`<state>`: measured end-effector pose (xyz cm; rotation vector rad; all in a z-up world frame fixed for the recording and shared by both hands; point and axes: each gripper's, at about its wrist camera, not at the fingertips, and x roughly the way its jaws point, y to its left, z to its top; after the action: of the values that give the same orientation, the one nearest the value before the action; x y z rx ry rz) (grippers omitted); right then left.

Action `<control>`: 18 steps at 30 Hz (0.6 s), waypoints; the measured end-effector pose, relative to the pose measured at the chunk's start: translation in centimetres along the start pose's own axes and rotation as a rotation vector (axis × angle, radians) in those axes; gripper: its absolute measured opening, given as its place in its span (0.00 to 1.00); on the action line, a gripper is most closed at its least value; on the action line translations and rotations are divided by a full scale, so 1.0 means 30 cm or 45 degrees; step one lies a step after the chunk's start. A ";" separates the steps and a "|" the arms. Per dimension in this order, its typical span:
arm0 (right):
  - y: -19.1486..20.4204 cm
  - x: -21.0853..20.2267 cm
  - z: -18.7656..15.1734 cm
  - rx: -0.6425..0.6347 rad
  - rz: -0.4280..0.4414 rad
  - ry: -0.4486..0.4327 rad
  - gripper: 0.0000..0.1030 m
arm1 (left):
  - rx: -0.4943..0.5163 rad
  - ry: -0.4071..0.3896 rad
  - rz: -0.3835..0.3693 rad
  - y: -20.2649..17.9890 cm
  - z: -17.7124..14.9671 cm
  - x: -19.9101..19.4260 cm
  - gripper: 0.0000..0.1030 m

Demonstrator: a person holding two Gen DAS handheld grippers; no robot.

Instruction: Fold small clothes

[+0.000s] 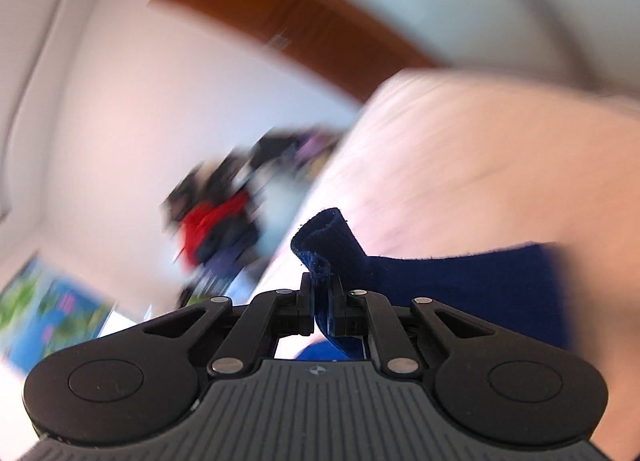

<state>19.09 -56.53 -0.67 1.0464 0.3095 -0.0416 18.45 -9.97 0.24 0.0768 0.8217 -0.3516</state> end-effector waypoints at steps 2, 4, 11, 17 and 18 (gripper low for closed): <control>0.129 0.157 -0.070 -0.066 0.062 0.111 0.11 | -0.023 -0.022 0.002 0.050 -0.003 -0.025 1.00; 0.251 0.309 -0.165 -0.163 0.090 0.217 0.11 | -0.044 -0.051 0.010 0.103 -0.003 -0.061 1.00; 0.504 0.719 -0.624 -0.372 0.081 0.582 0.11 | -0.115 -0.181 0.101 0.322 -0.007 -0.203 1.00; 0.553 0.791 -0.927 -0.491 0.028 0.761 0.11 | -0.241 -0.220 0.025 0.491 0.028 -0.182 1.00; 0.552 0.799 -0.946 -0.501 0.024 0.779 0.15 | -0.272 -0.237 0.021 0.519 0.043 -0.175 1.00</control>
<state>38.42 -21.18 -6.29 0.6484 0.8269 0.3506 21.29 5.84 3.87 -0.1466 0.6695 -0.2495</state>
